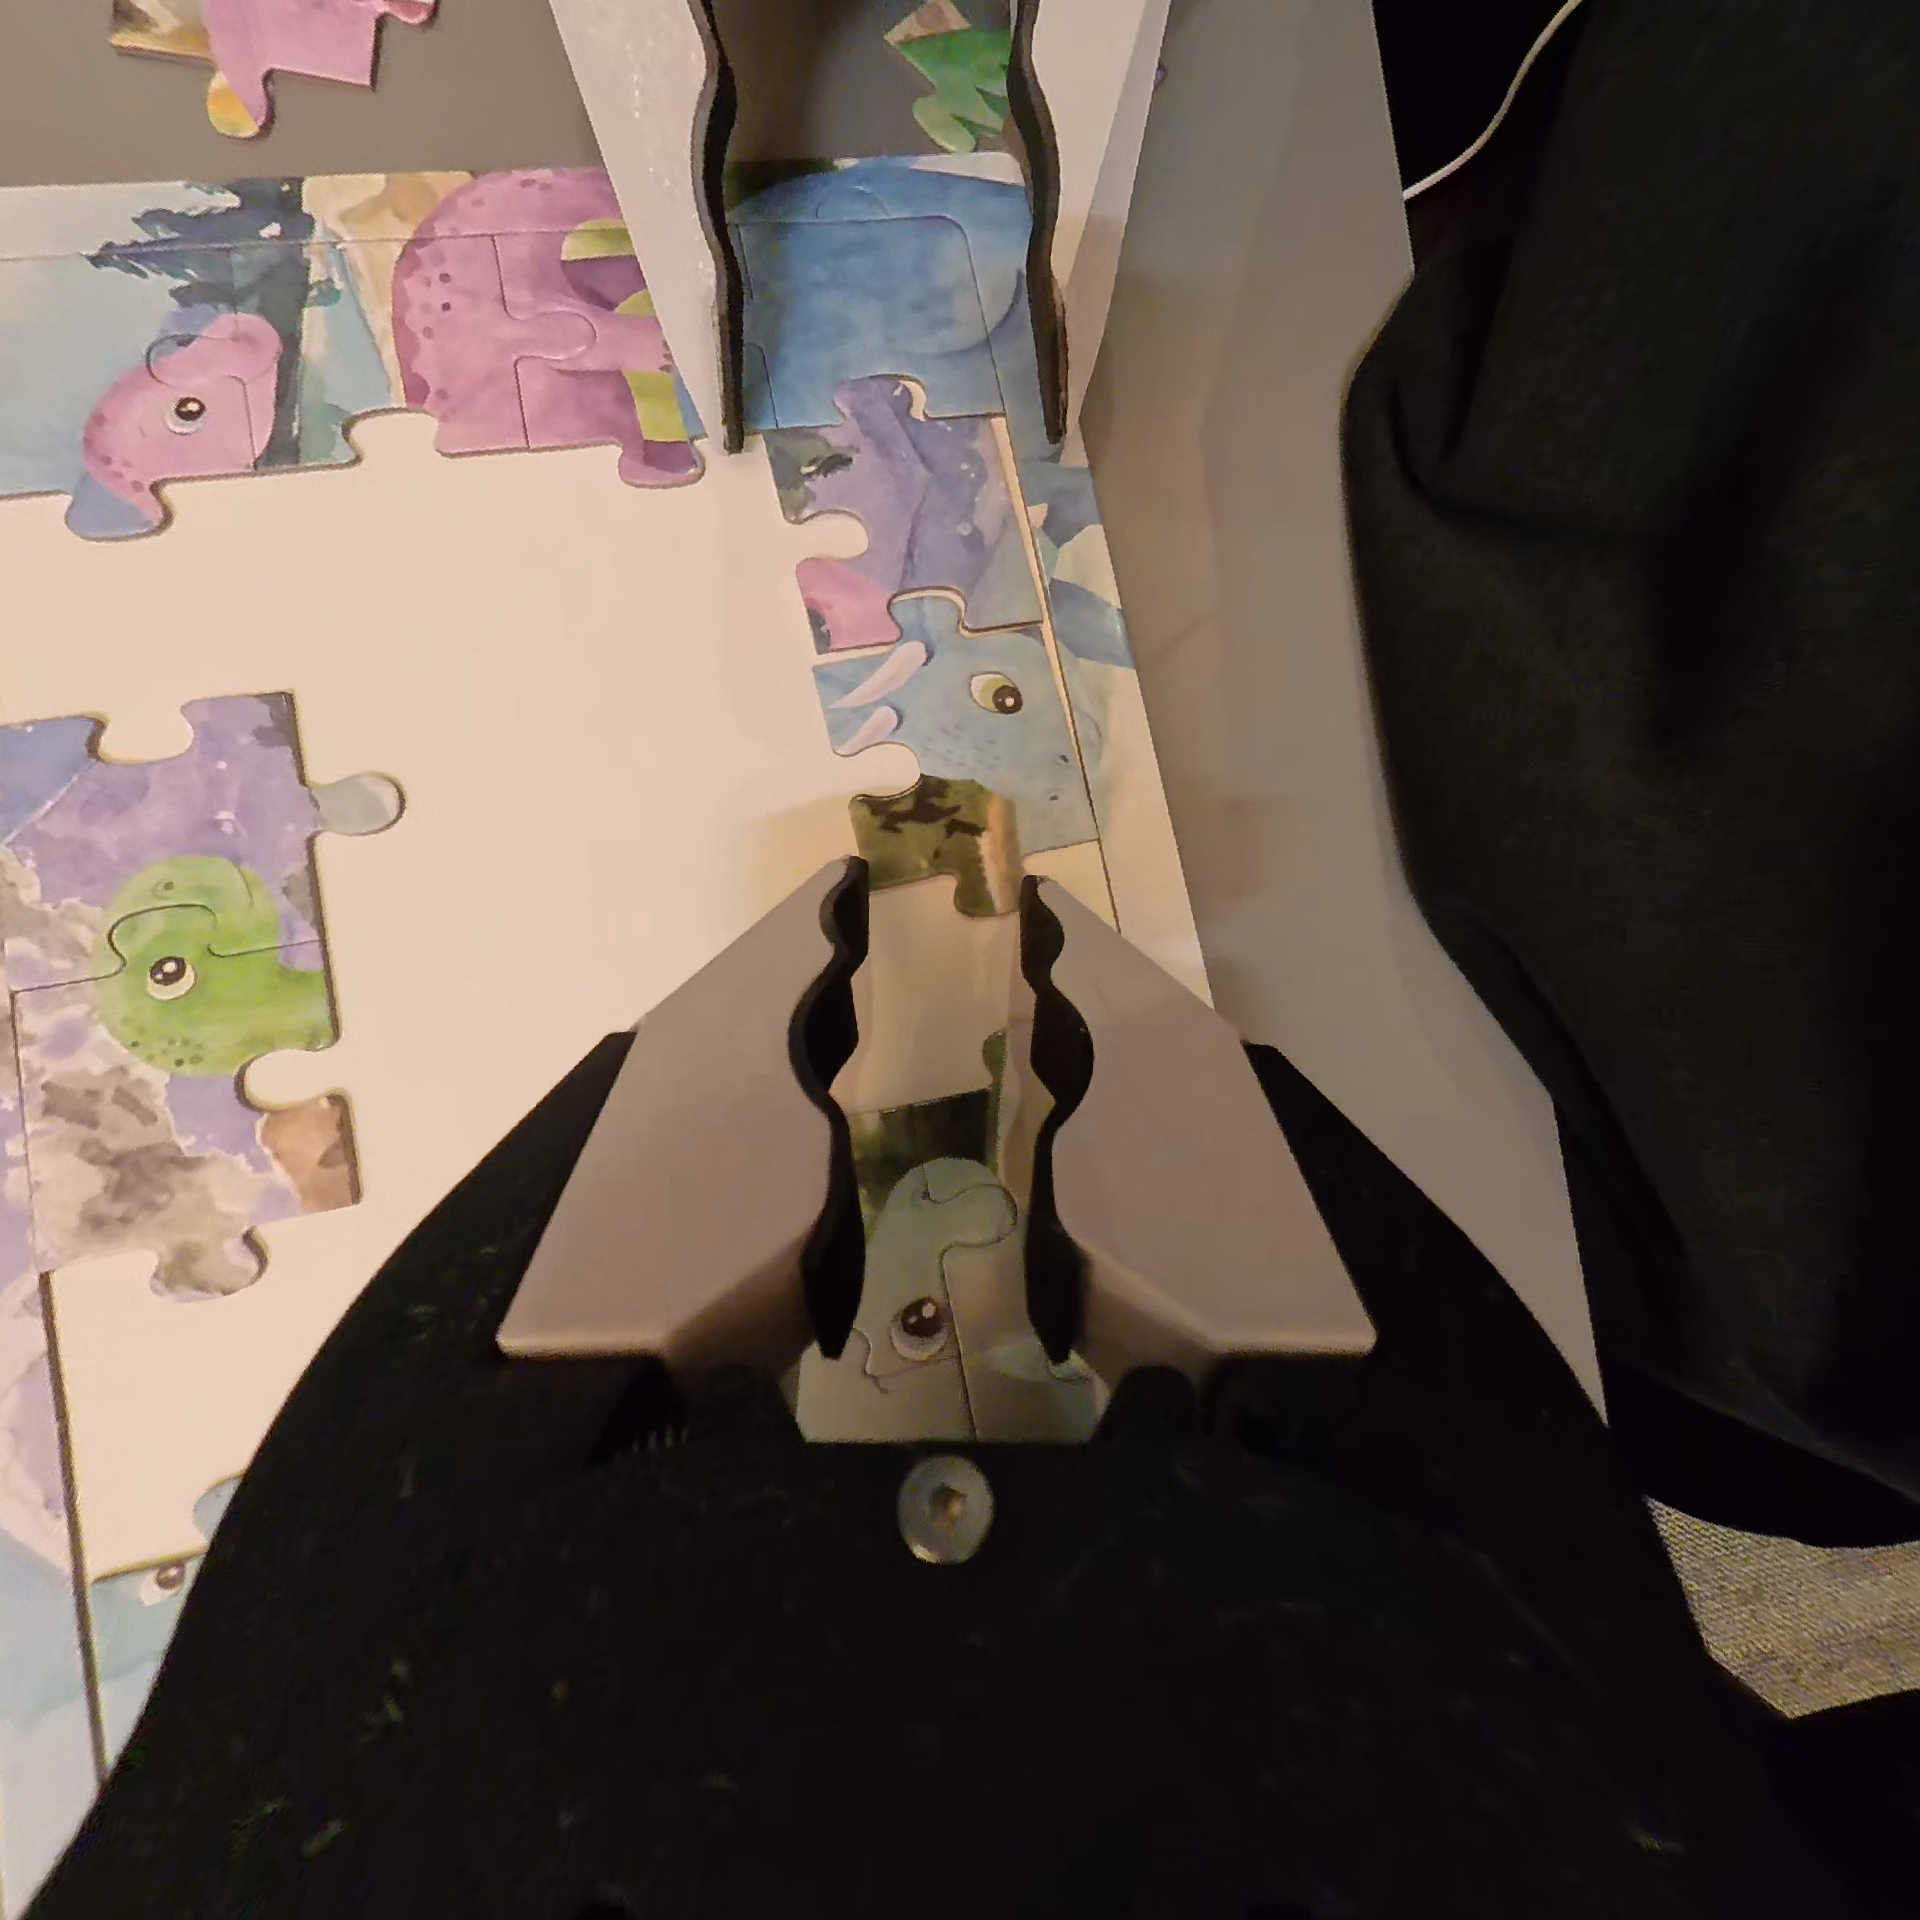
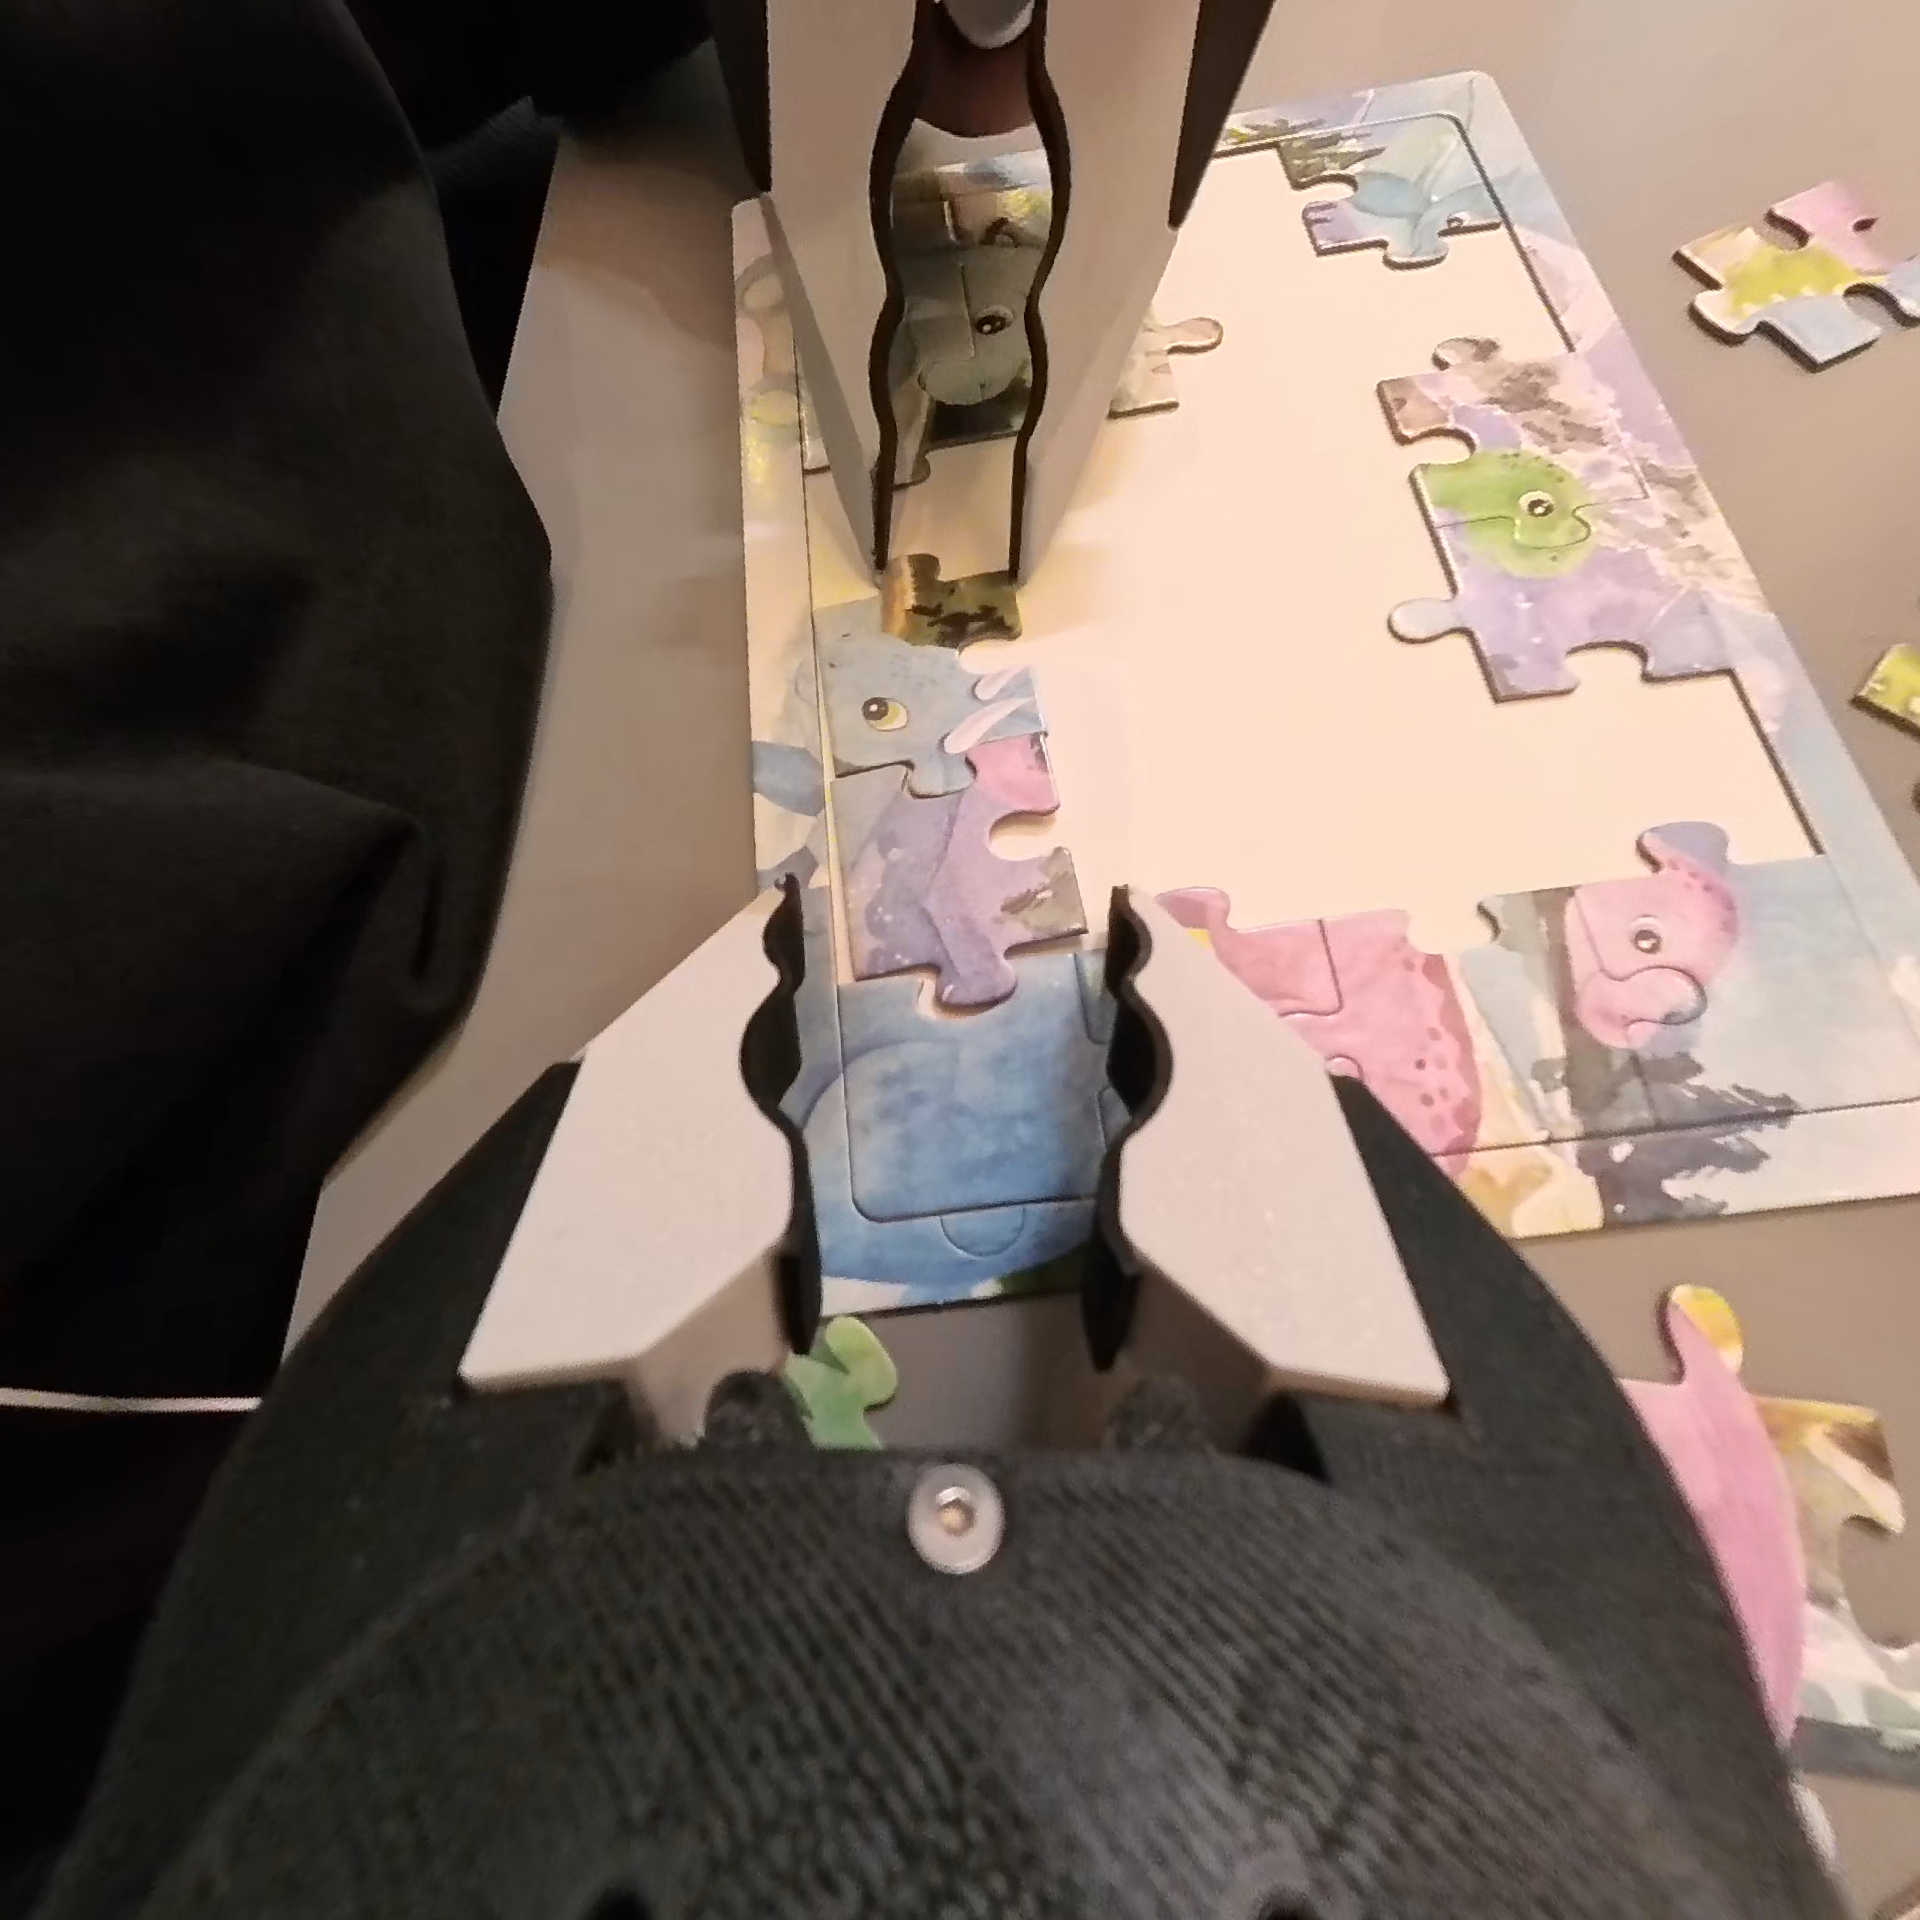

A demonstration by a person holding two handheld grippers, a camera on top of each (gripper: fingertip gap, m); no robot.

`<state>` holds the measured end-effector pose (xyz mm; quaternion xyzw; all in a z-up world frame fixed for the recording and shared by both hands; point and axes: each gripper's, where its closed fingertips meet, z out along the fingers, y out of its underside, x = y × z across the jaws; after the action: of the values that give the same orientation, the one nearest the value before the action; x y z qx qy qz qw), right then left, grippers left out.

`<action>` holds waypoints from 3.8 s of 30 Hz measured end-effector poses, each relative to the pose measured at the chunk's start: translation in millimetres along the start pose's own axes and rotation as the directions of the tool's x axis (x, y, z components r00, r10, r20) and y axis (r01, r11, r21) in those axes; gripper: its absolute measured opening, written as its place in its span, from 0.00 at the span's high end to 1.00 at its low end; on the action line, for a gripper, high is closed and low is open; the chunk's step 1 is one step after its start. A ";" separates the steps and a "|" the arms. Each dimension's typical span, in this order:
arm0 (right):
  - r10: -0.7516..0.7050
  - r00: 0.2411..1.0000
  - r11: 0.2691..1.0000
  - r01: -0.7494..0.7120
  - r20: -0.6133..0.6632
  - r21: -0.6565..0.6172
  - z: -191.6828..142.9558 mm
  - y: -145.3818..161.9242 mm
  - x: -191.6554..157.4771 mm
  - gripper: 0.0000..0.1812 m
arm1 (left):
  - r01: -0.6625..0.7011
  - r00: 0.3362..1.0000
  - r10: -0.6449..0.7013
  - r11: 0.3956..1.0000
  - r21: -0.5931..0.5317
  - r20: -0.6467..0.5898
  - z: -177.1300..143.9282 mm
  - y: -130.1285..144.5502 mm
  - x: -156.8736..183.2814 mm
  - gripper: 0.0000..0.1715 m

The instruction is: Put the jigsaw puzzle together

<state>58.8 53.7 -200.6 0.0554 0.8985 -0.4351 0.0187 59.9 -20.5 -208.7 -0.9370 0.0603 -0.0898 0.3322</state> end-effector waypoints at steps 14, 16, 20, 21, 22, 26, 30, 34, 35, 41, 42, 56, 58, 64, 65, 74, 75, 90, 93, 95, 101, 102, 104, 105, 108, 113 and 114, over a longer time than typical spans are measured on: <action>0.000 1.000 1.000 0.000 0.001 -0.025 -0.1 5.5 -0.2 0.74 | -0.007 1.000 0.007 1.000 0.000 -0.010 -1.7 0.1 -0.9 0.85; 0.002 1.000 1.000 -0.002 0.005 -0.024 -0.6 5.6 -0.4 0.74 | -0.005 1.000 0.005 1.000 0.001 -0.007 -3.2 0.0 -1.6 0.84; 0.008 1.000 1.000 -0.008 0.002 -0.022 -0.8 5.3 0.6 0.73 | 0.006 1.000 -0.006 0.999 0.039 -0.003 -10.5 -4.7 -2.6 0.83; 0.008 1.000 1.000 -0.008 0.002 -0.023 -0.6 5.6 0.5 0.73 | 0.009 1.000 -0.009 0.999 0.052 -0.003 -12.3 -6.6 -2.9 0.83; 0.007 1.000 1.000 -0.007 0.002 -0.023 -0.6 5.5 0.6 0.73 | 0.011 1.000 -0.011 0.998 0.062 -0.003 -13.4 -8.2 -3.2 0.83; 0.004 1.000 1.000 -0.004 -0.001 -0.023 -0.2 5.3 0.8 0.72 | 0.004 1.000 -0.002 0.997 0.082 -0.019 -8.3 -15.8 -1.8 0.80; -0.019 1.000 0.999 0.019 -0.009 -0.026 2.4 3.9 -0.2 0.71 | -0.013 0.999 0.017 0.997 0.074 -0.046 5.7 -23.9 1.7 0.76; -0.035 0.999 0.999 0.035 -0.011 -0.029 4.6 2.9 -1.9 0.70 | -0.027 0.998 0.031 0.997 0.069 -0.056 12.7 -28.6 3.5 0.75; -0.037 0.999 0.999 0.037 -0.011 -0.028 4.9 2.7 -2.0 0.69 | -0.025 0.998 0.030 0.997 0.074 -0.054 12.8 -29.6 3.0 0.75; -0.045 0.999 0.999 0.045 -0.017 -0.027 5.5 1.9 -2.1 0.69 | 0.004 0.999 0.000 0.994 0.107 -0.037 9.2 -32.2 -4.4 0.74; -0.046 0.999 0.999 0.046 -0.019 -0.024 5.3 1.2 -1.7 0.69 | 0.007 0.999 -0.002 0.994 0.109 -0.038 9.3 -31.7 -4.7 0.74; -0.041 0.999 0.999 0.040 -0.036 -0.011 4.0 -0.7 3.4 0.69 | 0.080 0.995 -0.064 0.966 0.245 -0.073 -3.3 -38.3 -12.0 0.74; -0.044 0.998 0.999 0.043 -0.036 -0.026 5.7 1.1 3.3 0.69 | 0.092 0.994 -0.074 0.958 0.272 -0.075 -4.4 -40.1 -14.2 0.74; -0.048 0.998 0.999 0.047 -0.039 -0.026 5.5 1.0 3.2 0.69 | 0.131 0.990 -0.109 0.942 0.311 -0.087 -9.4 -42.8 -19.9 0.74; -0.049 0.998 0.999 0.048 -0.039 -0.027 5.5 1.0 3.2 0.69 | 0.128 0.991 -0.108 0.942 0.309 -0.079 -9.4 -42.3 -21.0 0.74; -0.047 0.998 0.998 0.045 -0.039 -0.036 6.2 2.0 3.7 0.69 | 0.122 0.992 -0.105 0.951 0.283 -0.074 -5.8 -39.7 -20.8 0.74; -0.046 0.998 0.998 0.045 -0.040 -0.037 6.4 2.2 3.7 0.69 | 0.121 0.992 -0.105 0.952 0.280 -0.073 -5.5 -39.5 -20.7 0.74; -0.056 0.991 0.985 0.075 -0.121 0.158 -24.3 -27.7 15.2 0.76 | 0.127 0.990 -0.109 0.960 0.250 -0.085 -1.8 -36.8 -19.5 0.74; -0.031 0.977 0.946 0.096 -0.209 0.310 -51.7 -49.7 27.1 0.78 | 0.123 0.991 -0.105 0.963 0.240 -0.084 -0.7 -35.8 -18.7 0.74; 0.002 0.972 0.925 0.088 -0.235 0.371 -64.3 -55.6 33.3 0.79 | 0.120 0.991 -0.103 0.965 0.234 -0.084 -0.1 -35.2 -18.1 0.74; 0.184 0.918 0.964 -0.098 -0.352 0.248 -60.1 -17.9 76.3 0.80 | 0.085 0.995 -0.070 0.970 0.226 -0.074 1.0 -34.9 -14.8 0.76; 0.189 0.913 0.970 -0.117 -0.361 0.211 -56.8 -11.0 78.8 0.79 | 0.080 0.995 -0.065 0.971 0.224 -0.071 1.3 -34.7 -14.6 0.77; 0.171 0.911 0.975 -0.103 -0.375 0.196 -54.6 -10.9 79.0 0.80 | 0.074 0.996 -0.060 0.973 0.219 -0.068 1.9 -34.4 -14.1 0.77; 0.159 0.912 0.976 -0.088 -0.378 0.199 -54.6 -13.1 77.8 0.80 | 0.072 0.996 -0.059 0.973 0.218 -0.068 2.1 -34.3 -13.9 0.77; 0.155 0.916 0.976 -0.085 -0.370 0.199 -53.2 -12.8 76.5 0.80 | 0.074 0.996 -0.060 0.974 0.214 -0.069 2.7 -34.0 -13.9 0.77; 0.139 0.917 0.982 -0.080 -0.374 0.170 -49.0 -9.7 76.4 0.80 | 0.078 0.995 -0.064 0.975 0.210 -0.072 3.2 -33.7 -14.0 0.77; 0.135 0.917 0.983 -0.077 -0.376 0.166 -48.3 -9.4 76.3 0.80 | 0.078 0.995 -0.064 0.974 0.211 -0.073 3.1 -33.8 -14.1 0.77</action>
<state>-17.4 92.1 -169.6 0.1898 0.8456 -0.4793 -0.1388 48.6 9.9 -191.4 -0.8940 0.0276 -0.1381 0.4253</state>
